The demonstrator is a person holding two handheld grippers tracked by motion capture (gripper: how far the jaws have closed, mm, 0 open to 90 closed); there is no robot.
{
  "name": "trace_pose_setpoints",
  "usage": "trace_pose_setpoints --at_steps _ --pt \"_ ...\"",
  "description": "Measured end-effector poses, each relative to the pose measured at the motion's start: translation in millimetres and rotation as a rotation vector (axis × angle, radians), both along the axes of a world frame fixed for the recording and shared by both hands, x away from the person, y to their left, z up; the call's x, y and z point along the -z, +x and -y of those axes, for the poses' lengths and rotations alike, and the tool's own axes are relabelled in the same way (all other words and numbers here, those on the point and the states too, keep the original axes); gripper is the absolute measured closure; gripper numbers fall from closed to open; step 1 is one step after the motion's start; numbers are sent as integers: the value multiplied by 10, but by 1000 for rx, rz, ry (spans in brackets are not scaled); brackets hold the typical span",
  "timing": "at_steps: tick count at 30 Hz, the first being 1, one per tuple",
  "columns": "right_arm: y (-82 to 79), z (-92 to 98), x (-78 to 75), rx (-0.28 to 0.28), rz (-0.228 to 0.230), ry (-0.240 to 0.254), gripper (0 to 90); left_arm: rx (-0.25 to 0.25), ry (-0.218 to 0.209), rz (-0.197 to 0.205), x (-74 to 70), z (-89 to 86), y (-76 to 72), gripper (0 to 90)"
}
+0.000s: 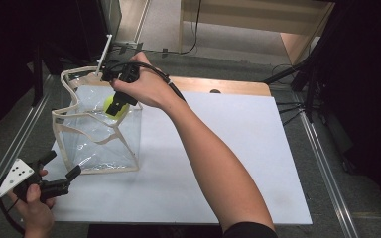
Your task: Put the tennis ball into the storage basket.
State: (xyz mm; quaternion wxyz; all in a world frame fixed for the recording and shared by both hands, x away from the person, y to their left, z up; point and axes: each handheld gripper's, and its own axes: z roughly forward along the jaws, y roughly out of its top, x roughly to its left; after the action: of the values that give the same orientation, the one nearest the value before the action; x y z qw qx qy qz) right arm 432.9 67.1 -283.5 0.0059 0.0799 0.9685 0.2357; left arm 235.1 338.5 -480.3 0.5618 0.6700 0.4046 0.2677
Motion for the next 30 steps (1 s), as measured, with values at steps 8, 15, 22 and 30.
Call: trace_pose_setpoints --at_steps 8,15,22,30 --pt "-33 188 -22 24 11 52 0 4 4 2 1 5 1 0" --pt "-58 399 -5 68 20 95 0 5 6 1 4 15 5 0" --pt "-102 535 40 85 30 101 0 4 5 0 3 23 2 0" --pt "-151 583 148 77 32 93 0 4 6 0 2 30 -1 0"
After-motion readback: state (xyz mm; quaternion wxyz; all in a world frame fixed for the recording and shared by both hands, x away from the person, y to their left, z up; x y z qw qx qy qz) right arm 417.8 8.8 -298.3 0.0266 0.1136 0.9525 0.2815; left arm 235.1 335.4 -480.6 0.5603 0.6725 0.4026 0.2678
